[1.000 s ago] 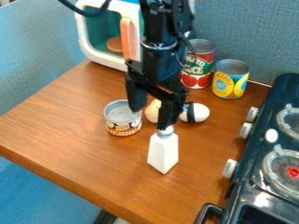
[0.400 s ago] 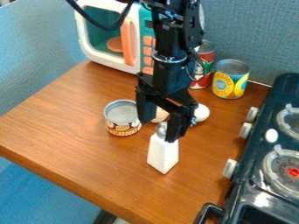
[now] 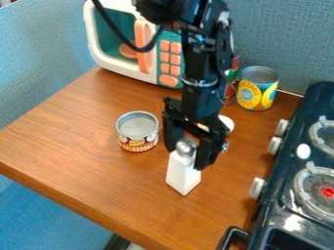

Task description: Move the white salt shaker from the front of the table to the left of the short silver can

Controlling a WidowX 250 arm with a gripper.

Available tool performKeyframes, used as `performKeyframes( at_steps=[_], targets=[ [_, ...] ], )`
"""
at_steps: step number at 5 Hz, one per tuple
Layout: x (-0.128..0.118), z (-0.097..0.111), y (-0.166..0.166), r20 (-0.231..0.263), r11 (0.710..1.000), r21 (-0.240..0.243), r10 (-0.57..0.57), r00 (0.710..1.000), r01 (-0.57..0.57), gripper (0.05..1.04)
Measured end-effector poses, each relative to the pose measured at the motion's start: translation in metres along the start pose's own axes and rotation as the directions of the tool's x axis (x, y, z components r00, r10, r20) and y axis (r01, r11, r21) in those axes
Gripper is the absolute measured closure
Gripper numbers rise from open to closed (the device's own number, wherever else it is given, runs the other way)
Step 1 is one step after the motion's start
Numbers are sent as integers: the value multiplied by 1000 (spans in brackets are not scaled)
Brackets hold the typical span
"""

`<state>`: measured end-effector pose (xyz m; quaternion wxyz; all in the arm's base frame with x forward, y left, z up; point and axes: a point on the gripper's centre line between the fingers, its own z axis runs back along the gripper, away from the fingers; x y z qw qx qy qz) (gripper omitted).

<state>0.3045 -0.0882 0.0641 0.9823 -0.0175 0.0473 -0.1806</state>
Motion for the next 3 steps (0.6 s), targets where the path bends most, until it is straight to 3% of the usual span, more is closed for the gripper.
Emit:
performKeyframes(
  at_steps=[1,2,3],
  targets=[
    [0,-7,-1,-21,1000,-16,10,1000,-10,136],
    [-2,-9,-1,-25,1000,-17,9,1000,-9,401],
    [-9,-5,5,-30,999,-39,7,1000,-9,439]
  ],
)
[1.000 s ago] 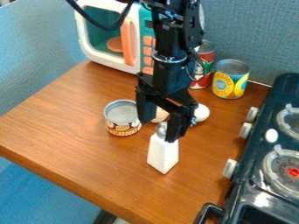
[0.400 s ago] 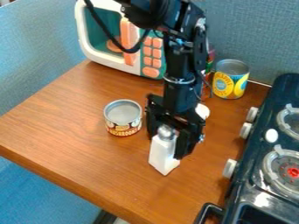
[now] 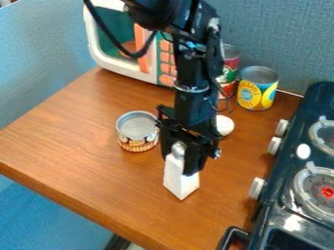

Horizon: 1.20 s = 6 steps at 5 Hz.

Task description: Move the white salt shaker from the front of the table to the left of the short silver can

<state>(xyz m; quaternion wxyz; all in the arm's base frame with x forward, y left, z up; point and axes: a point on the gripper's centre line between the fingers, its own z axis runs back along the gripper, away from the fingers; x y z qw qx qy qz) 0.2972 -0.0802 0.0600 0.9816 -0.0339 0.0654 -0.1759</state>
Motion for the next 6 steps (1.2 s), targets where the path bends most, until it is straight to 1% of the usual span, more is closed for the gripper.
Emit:
performKeyframes(
  at_steps=[1,2,3,4,5,6],
  targets=[
    [-4,17,10,23,999,-49,10,1000,-8,439],
    [3,31,17,52,998,-59,37,998,-34,439],
    [-2,51,41,82,994,-65,93,992,-88,439],
    [-16,76,79,130,980,-57,195,972,-189,439],
    [-29,82,109,143,965,-43,262,954,-259,439],
    [-40,88,134,163,953,-33,302,939,-300,439]
  ],
)
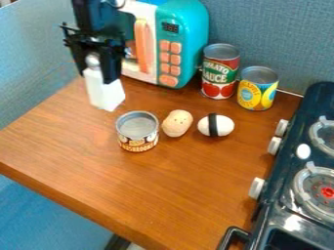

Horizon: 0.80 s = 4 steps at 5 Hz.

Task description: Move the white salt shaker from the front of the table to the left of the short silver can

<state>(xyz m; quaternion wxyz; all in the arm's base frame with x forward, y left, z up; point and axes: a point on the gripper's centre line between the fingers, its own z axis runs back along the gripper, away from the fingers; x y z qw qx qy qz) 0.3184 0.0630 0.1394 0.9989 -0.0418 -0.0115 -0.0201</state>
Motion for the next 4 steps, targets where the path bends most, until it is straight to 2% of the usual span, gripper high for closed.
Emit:
performKeyframes(
  at_steps=[1,2,3,4],
  targets=[
    [9,3,23,22,1000,4,15,1000,-15,439],
    [11,-9,40,-12,996,75,45,999,-44,439],
    [12,-20,47,-32,992,112,62,998,-58,439],
    [13,-36,48,-67,993,94,72,995,-66,439]
  ],
)
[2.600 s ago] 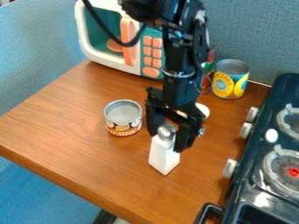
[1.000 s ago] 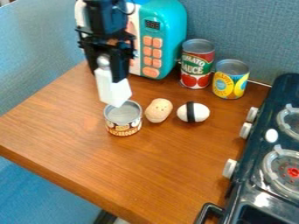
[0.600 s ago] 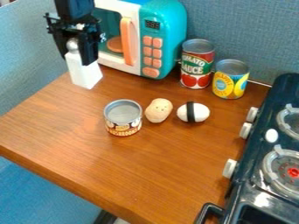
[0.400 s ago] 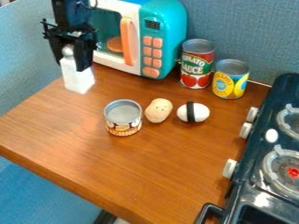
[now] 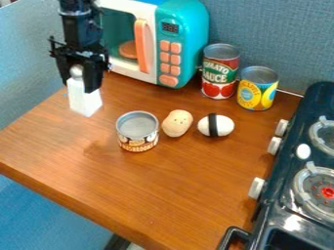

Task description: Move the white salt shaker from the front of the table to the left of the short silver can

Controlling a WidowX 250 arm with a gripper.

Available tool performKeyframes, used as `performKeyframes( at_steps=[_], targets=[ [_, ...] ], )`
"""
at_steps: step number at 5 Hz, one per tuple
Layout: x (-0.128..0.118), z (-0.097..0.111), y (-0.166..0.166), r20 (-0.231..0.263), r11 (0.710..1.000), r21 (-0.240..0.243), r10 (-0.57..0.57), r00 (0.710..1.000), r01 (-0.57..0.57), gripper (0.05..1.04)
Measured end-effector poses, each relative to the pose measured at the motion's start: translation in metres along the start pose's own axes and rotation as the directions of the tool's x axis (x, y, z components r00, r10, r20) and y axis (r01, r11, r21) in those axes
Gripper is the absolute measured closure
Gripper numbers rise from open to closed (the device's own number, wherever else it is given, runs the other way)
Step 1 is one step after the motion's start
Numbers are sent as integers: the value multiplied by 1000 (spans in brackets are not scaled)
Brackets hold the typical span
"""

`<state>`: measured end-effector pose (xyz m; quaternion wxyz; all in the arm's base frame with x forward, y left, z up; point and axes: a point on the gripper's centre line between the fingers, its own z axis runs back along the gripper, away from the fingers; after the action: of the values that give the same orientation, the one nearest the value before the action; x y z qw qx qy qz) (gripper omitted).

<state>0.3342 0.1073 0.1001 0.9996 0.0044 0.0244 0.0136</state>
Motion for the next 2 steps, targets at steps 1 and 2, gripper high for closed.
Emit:
performKeyframes(
  at_steps=[1,2],
  targets=[
    [8,-18,1,-45,1000,-16,15,999,-16,439],
    [15,-19,3,-70,1000,-25,9,998,-11,439]
  ],
)
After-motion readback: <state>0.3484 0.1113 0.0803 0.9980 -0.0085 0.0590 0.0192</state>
